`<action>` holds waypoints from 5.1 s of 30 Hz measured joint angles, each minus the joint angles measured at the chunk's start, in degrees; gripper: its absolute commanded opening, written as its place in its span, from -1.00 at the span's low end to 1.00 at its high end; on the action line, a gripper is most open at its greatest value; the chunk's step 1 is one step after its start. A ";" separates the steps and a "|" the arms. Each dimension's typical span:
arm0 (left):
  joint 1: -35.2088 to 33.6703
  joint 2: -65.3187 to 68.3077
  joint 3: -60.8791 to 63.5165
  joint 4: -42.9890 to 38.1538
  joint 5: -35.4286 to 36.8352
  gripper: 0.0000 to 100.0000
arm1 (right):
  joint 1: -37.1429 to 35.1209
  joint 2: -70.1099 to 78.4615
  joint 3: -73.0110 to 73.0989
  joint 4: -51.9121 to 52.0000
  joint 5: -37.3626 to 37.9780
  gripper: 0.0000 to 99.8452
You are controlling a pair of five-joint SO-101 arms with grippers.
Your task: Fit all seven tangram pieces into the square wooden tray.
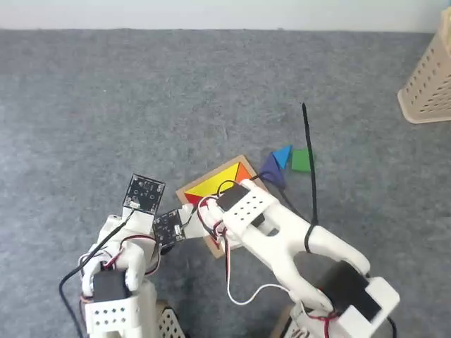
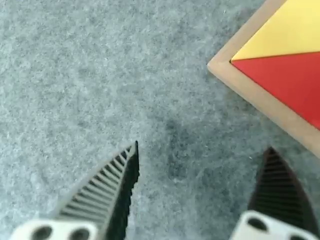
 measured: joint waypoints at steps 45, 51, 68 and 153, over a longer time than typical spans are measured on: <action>0.00 0.00 0.00 0.00 0.00 -0.29 | 5.98 -6.51 8.00 -3.69 -2.90 -0.63; 0.00 0.00 0.00 0.00 0.00 -0.29 | 6.07 -4.22 6.07 -4.40 -2.81 -0.69; 0.00 0.00 0.00 0.00 0.00 -0.29 | 6.24 -3.43 4.66 -5.10 -37.80 -0.80; 0.00 0.00 0.00 0.00 0.00 -0.29 | 6.33 -3.69 2.99 -8.70 -47.30 -0.99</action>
